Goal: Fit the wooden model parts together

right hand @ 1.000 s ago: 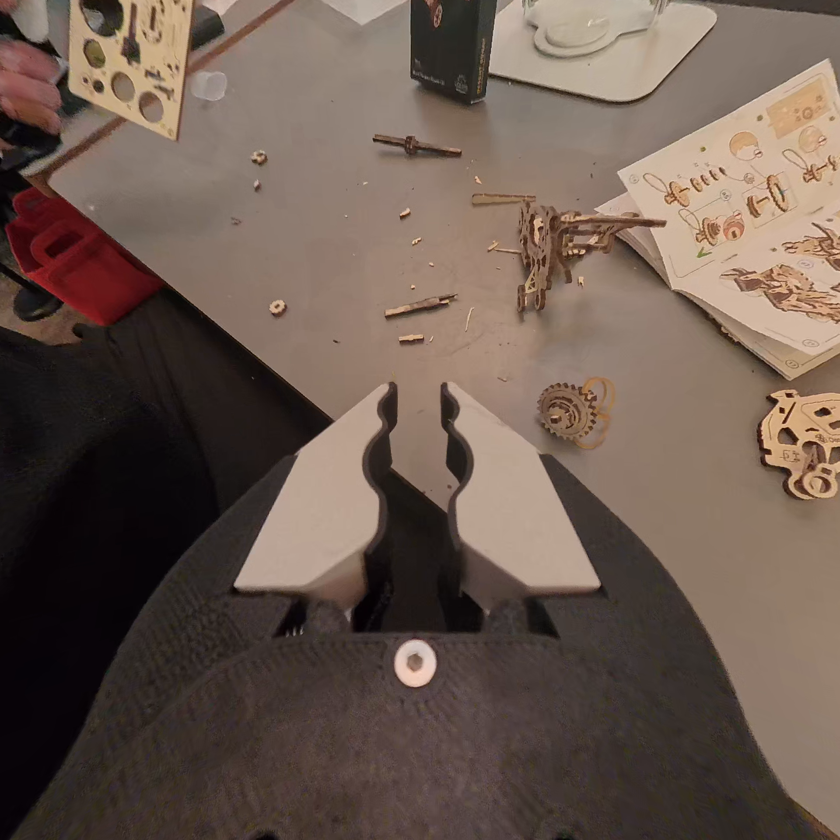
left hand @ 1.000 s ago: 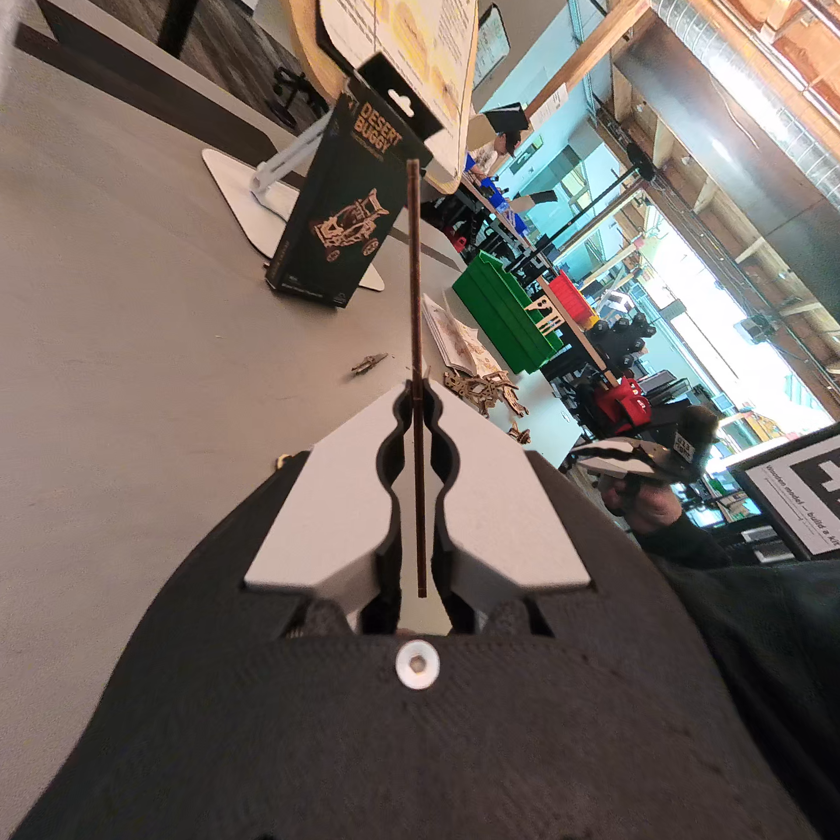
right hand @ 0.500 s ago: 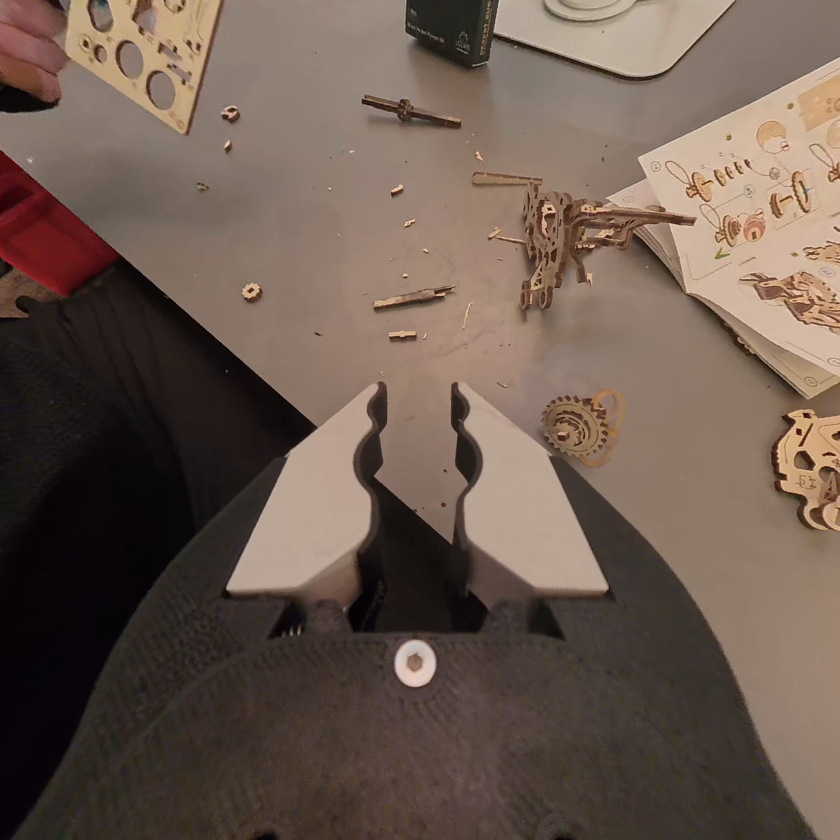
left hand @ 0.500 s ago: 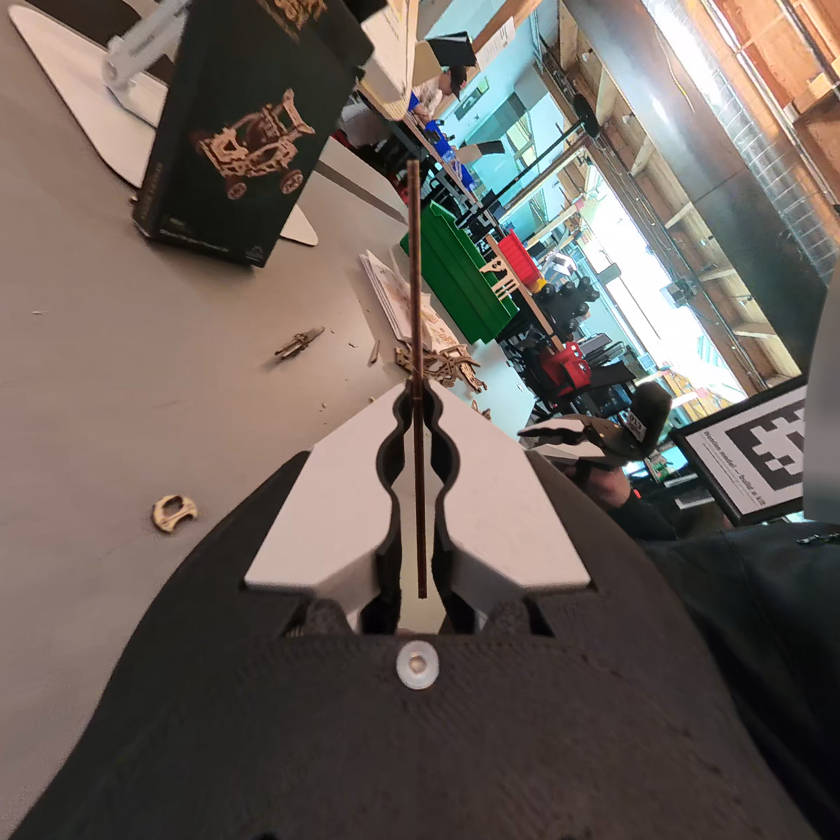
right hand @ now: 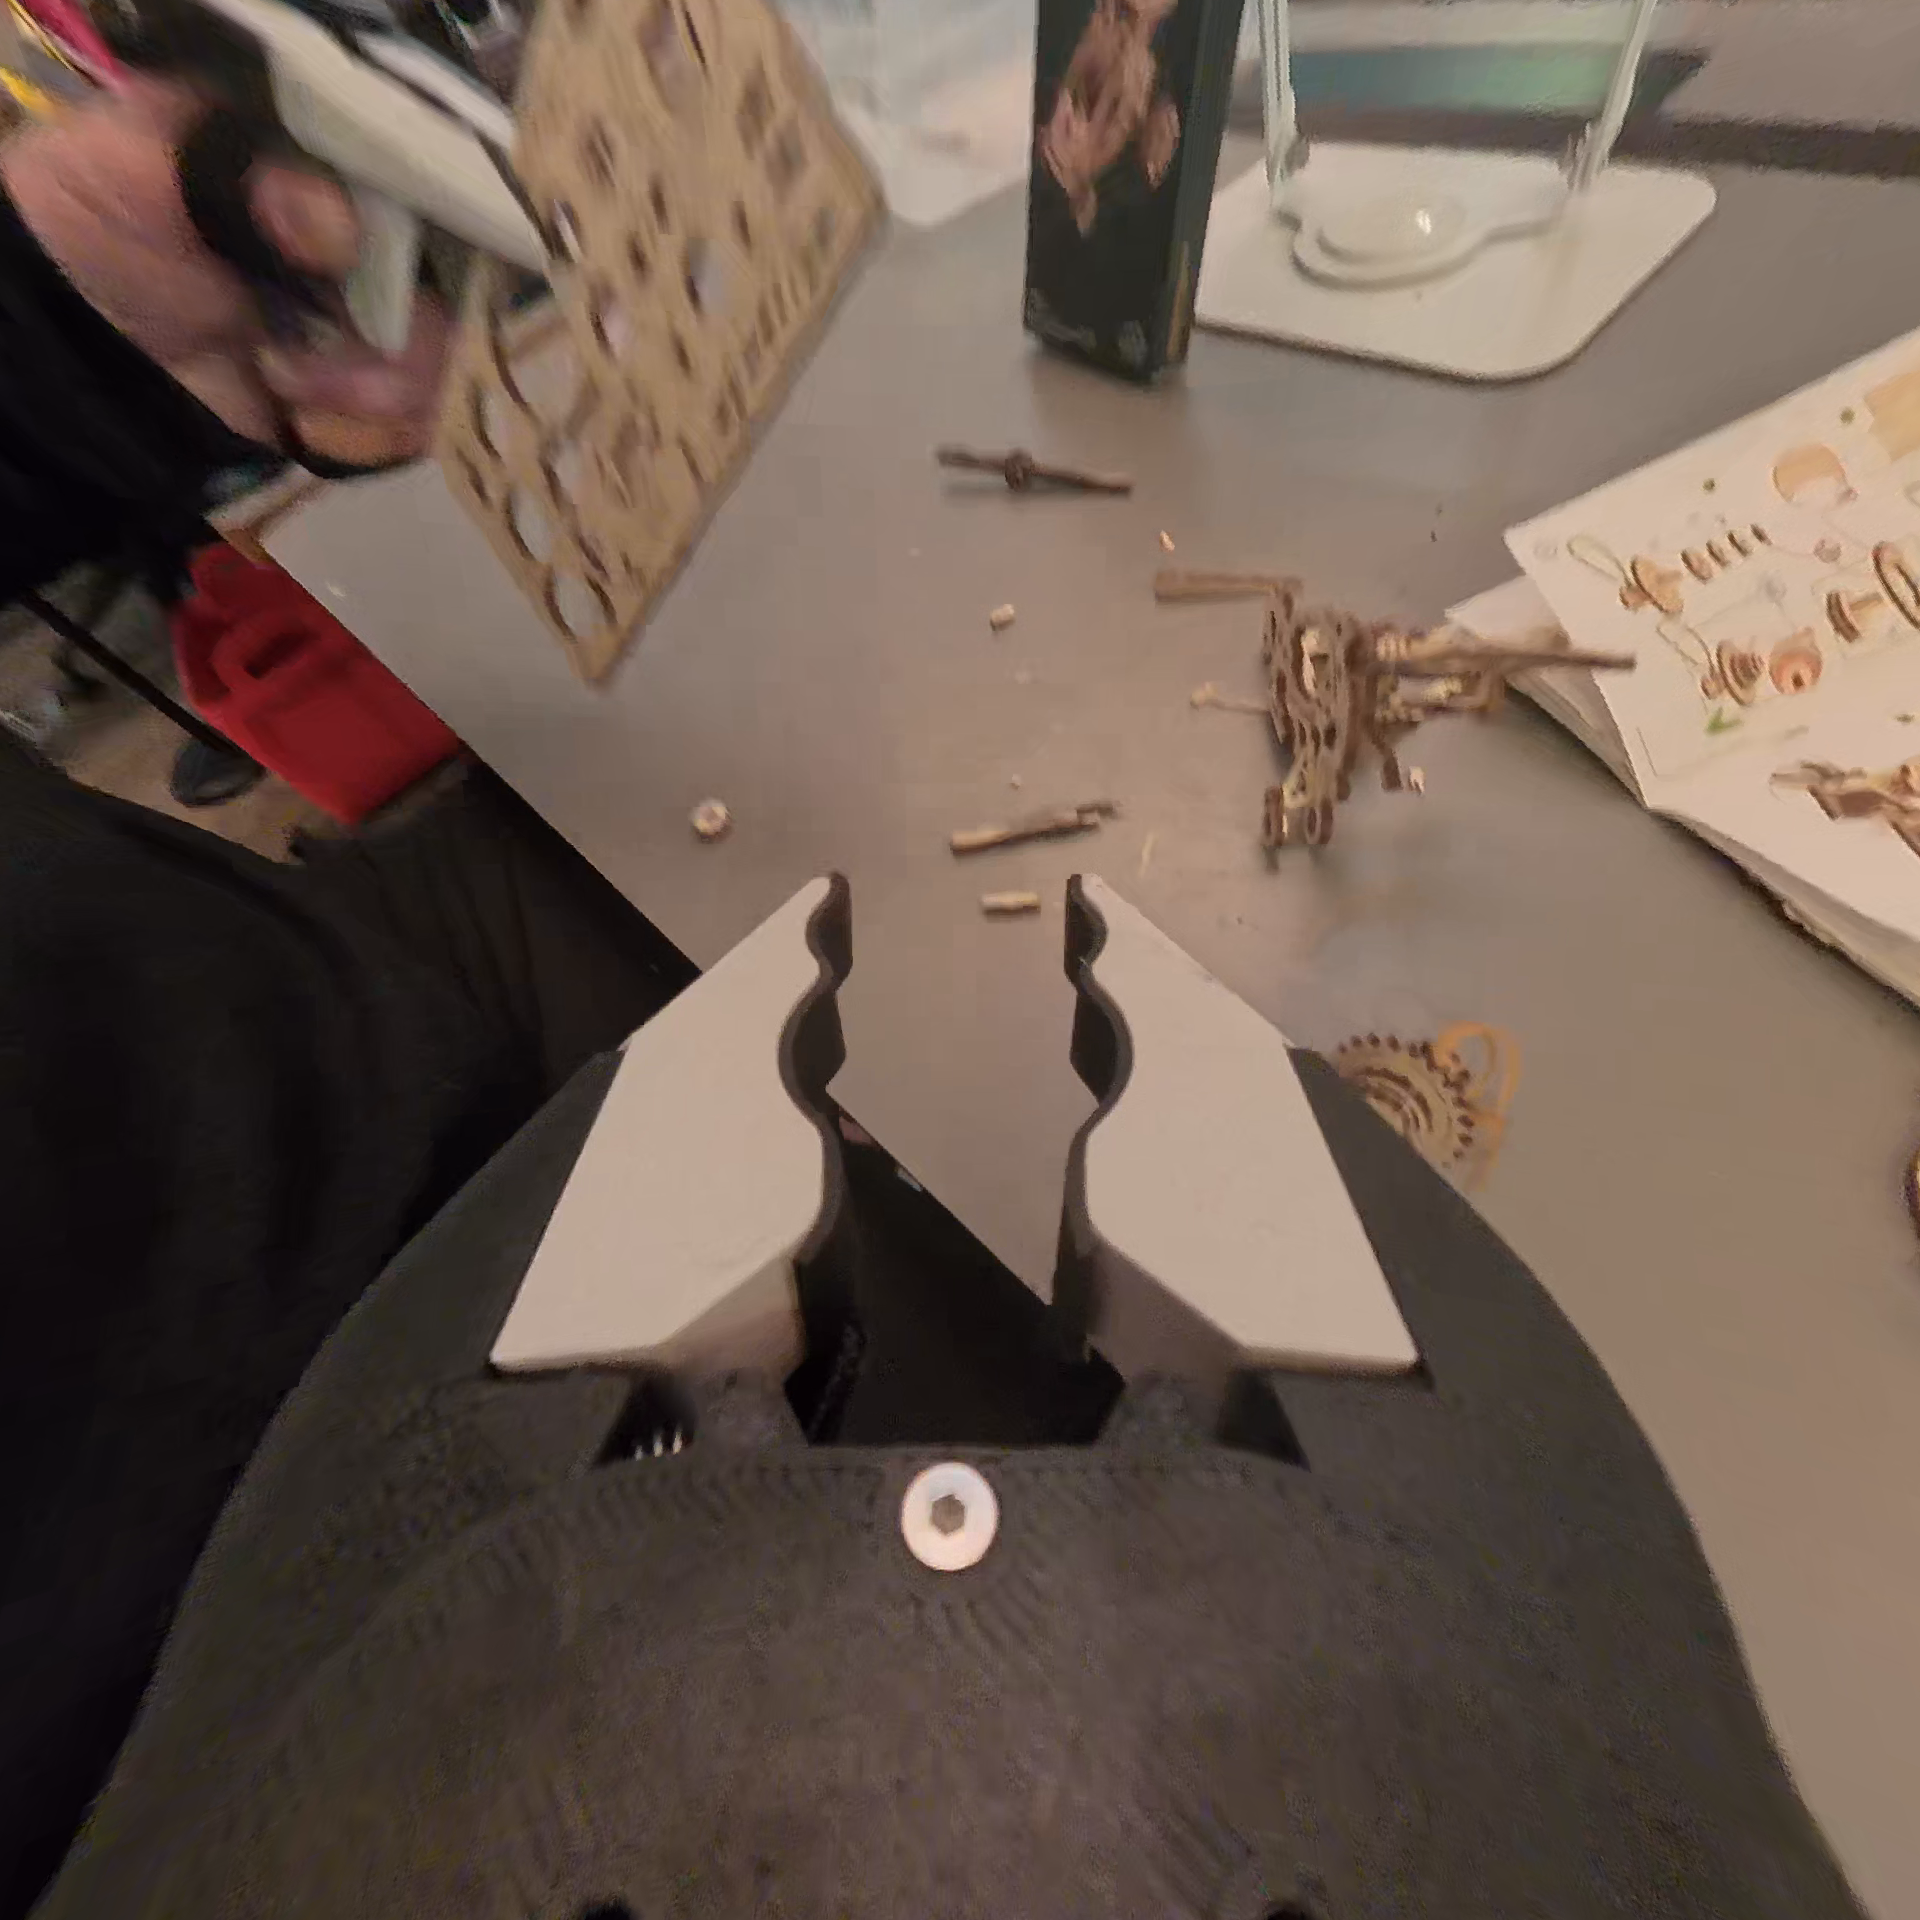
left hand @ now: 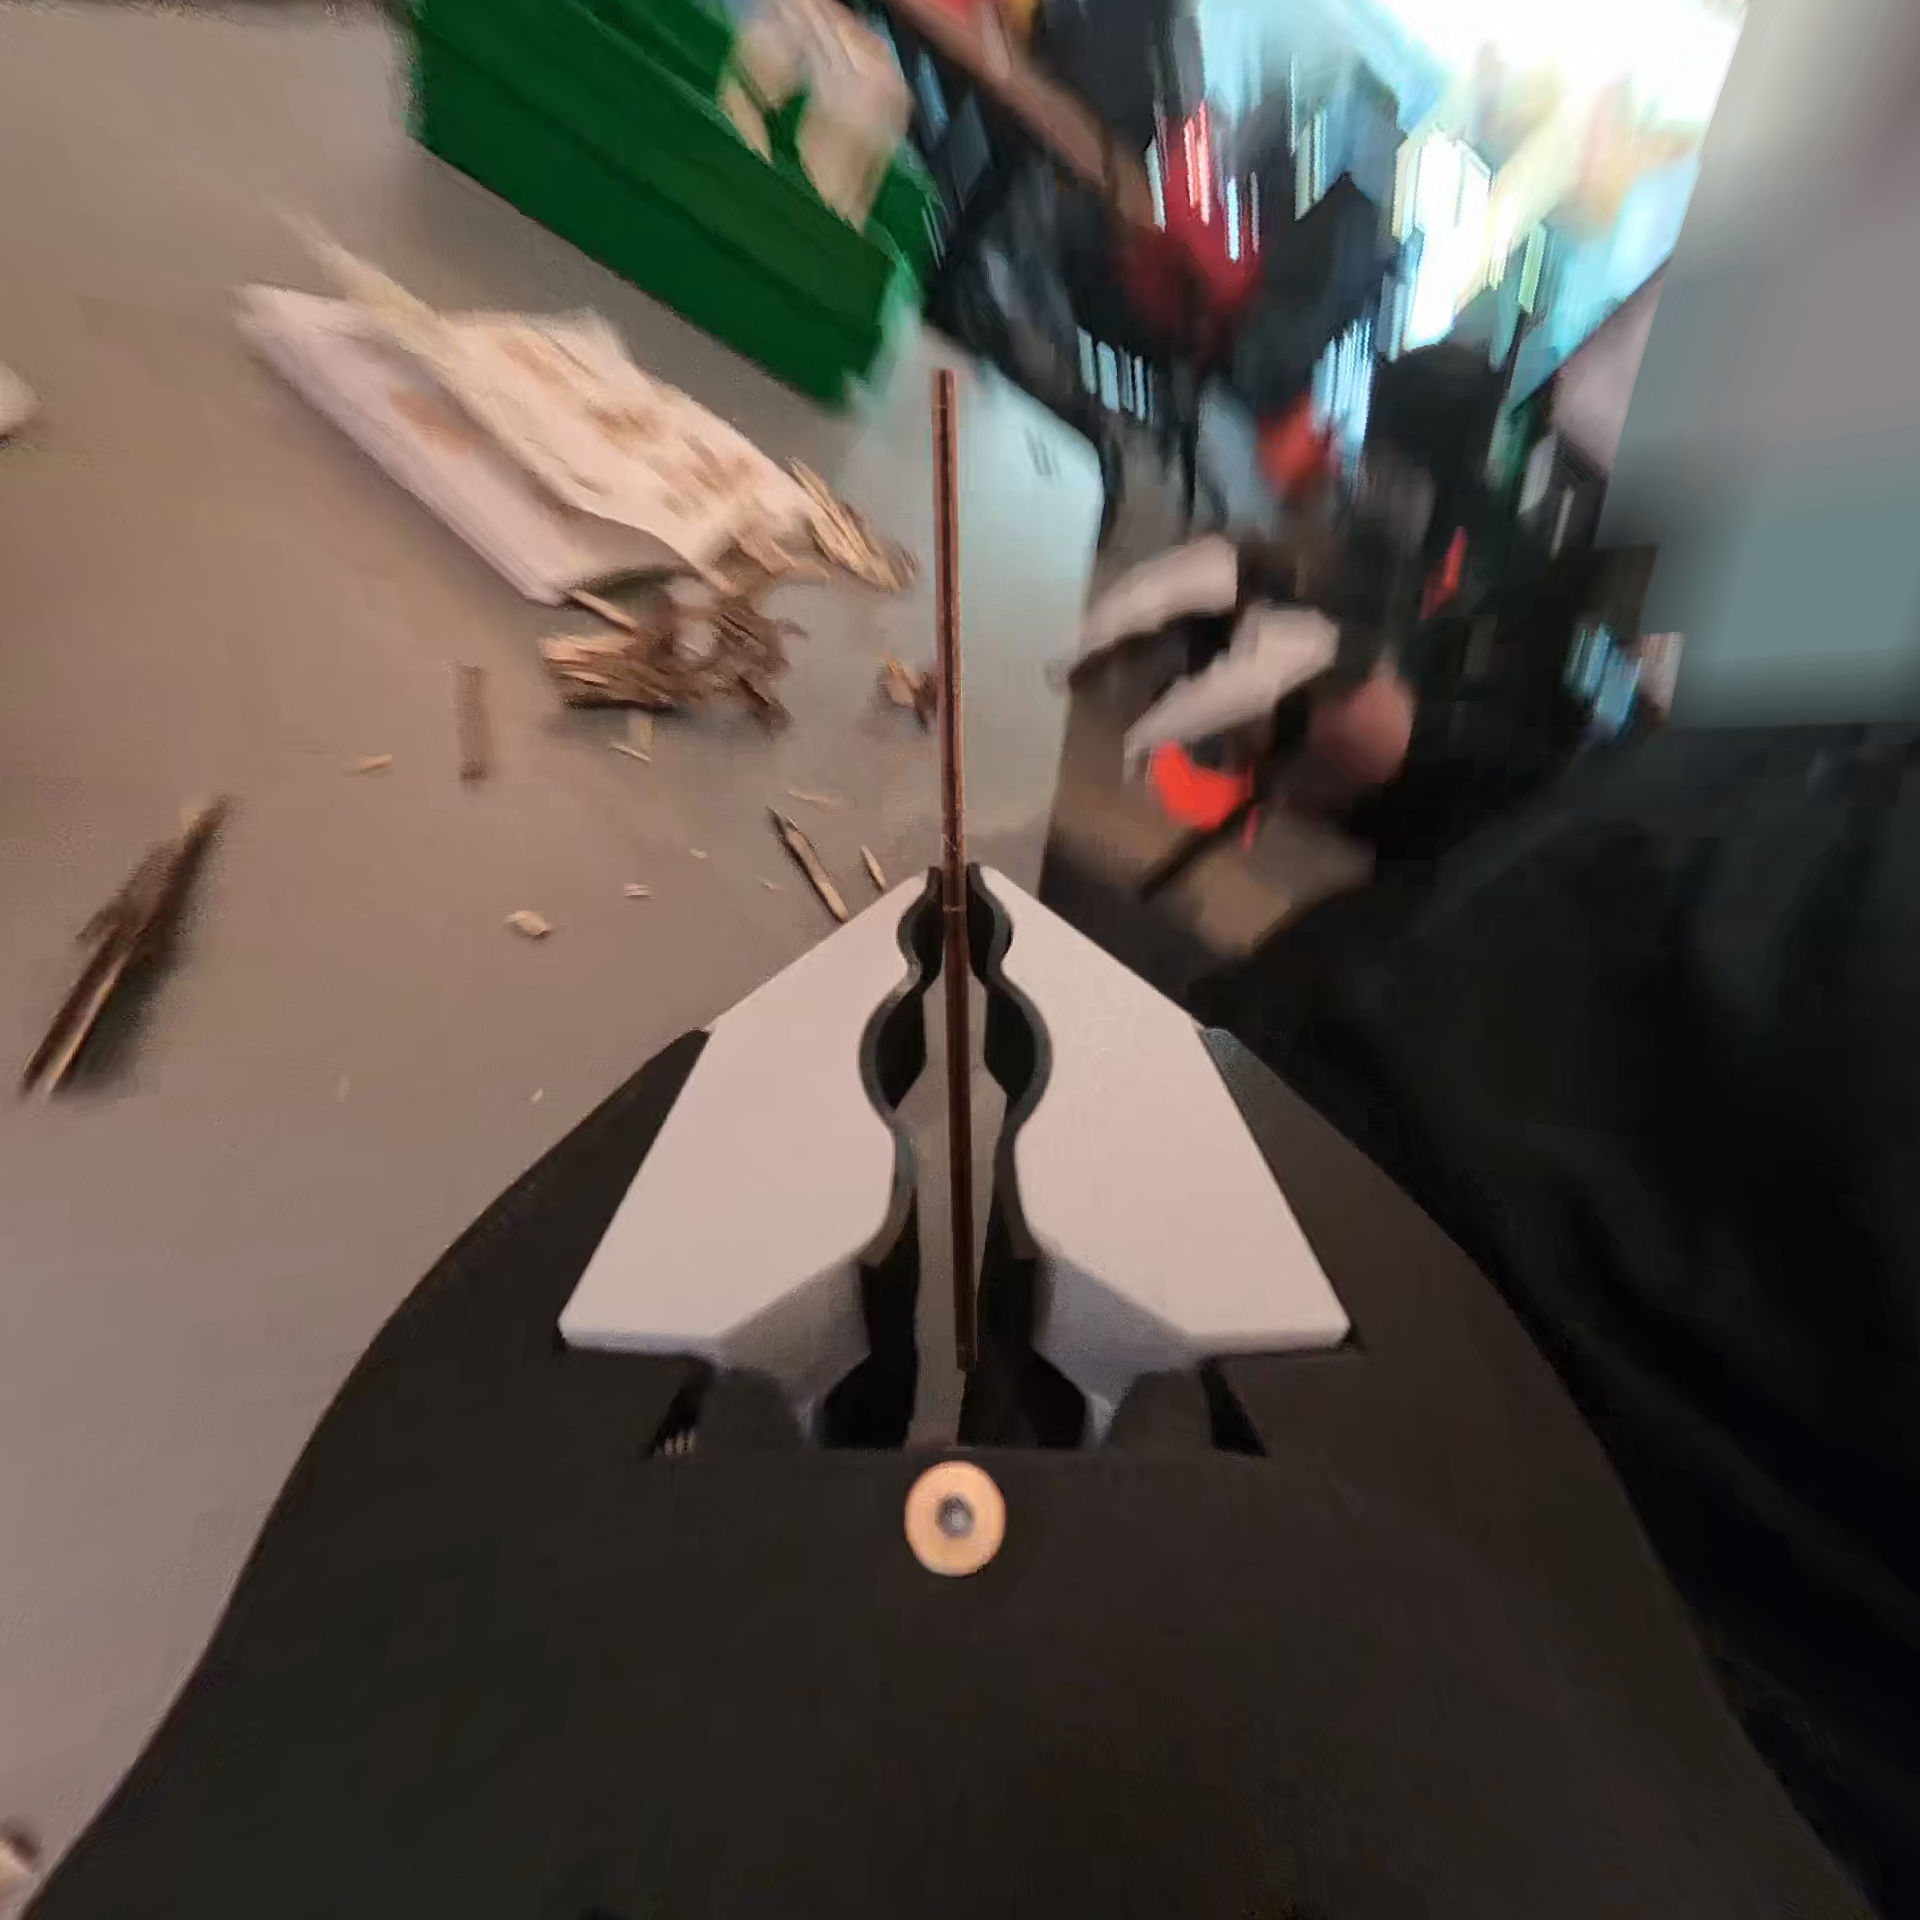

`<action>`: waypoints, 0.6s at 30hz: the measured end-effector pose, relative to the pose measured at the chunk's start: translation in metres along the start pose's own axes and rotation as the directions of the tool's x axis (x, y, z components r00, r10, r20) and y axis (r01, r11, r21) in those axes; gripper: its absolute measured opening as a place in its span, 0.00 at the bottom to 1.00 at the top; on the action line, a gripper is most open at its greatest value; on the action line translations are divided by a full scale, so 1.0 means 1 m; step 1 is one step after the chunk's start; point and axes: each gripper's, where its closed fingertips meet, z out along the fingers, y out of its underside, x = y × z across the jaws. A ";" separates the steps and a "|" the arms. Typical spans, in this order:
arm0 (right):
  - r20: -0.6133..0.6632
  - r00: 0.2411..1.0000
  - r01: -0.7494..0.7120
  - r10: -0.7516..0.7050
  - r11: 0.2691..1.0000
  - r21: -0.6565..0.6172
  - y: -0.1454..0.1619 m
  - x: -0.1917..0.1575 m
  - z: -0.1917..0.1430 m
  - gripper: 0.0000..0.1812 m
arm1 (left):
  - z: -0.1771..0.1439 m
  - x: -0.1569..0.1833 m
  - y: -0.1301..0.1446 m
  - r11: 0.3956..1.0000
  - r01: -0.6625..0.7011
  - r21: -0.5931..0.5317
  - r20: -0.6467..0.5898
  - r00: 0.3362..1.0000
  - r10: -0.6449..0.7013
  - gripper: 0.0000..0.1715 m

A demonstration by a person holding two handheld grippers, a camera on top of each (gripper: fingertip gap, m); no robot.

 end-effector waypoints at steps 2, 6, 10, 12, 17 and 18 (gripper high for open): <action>0.022 1.000 0.010 -0.012 0.998 0.066 -0.021 -0.008 -0.004 0.25 | 0.021 0.019 0.006 0.980 -0.132 -0.147 -0.037 0.991 0.128 0.01; 0.103 0.993 0.048 -0.065 0.986 0.162 -0.055 -0.033 -0.012 0.27 | 0.054 0.050 0.024 0.831 -0.393 -0.393 -0.186 0.919 0.347 0.01; 0.159 0.978 0.125 -0.134 0.990 0.063 -0.040 -0.049 -0.006 0.18 | 0.072 0.066 0.034 0.709 -0.527 -0.468 -0.315 0.849 0.423 0.01; 0.239 0.961 0.132 -0.138 0.990 0.038 -0.033 -0.061 -0.006 0.04 | 0.077 0.063 0.035 0.675 -0.554 -0.488 -0.328 0.832 0.447 0.01; 0.284 0.955 0.079 -0.090 0.996 0.050 -0.034 -0.063 -0.010 0.00 | 0.080 0.058 0.028 0.685 -0.547 -0.482 -0.302 0.837 0.456 0.02; 0.295 0.953 0.051 -0.069 0.996 0.068 -0.036 -0.062 -0.012 0.00 | 0.081 0.059 0.025 0.700 -0.542 -0.465 -0.294 0.840 0.455 0.03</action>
